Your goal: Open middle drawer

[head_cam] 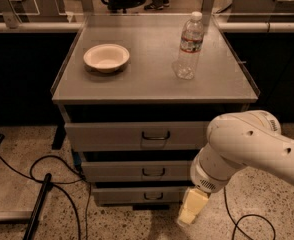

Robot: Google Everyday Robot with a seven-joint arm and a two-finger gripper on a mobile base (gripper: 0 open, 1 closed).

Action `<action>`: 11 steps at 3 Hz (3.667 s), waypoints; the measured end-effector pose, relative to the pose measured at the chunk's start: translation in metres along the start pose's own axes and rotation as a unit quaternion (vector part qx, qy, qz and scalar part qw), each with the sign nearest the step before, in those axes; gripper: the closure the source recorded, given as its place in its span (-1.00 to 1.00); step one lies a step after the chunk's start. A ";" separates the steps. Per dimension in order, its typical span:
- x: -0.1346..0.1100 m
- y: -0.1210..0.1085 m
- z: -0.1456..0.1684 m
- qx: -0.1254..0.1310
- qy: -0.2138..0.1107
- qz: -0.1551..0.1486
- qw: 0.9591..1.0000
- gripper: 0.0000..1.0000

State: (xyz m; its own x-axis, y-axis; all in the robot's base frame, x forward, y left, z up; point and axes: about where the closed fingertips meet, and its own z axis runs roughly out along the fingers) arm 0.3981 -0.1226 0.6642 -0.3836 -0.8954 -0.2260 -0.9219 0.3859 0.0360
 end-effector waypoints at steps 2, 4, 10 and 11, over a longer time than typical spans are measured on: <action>-0.011 -0.009 0.067 -0.047 -0.059 0.032 0.997 -1.00; -0.019 -0.022 0.097 -0.060 -0.095 0.047 0.993 -1.00; -0.064 -0.087 0.201 -0.027 -0.192 0.055 0.979 -1.00; -0.073 -0.101 0.217 -0.022 -0.203 0.068 0.977 -1.00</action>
Offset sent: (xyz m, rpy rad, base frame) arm 0.0383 0.0348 -0.1066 0.2687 0.0653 -0.1027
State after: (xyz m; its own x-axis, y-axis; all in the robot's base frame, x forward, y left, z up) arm 0.5307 -0.0477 0.4655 -0.4578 -0.6707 -0.5836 -0.8684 0.4780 0.1319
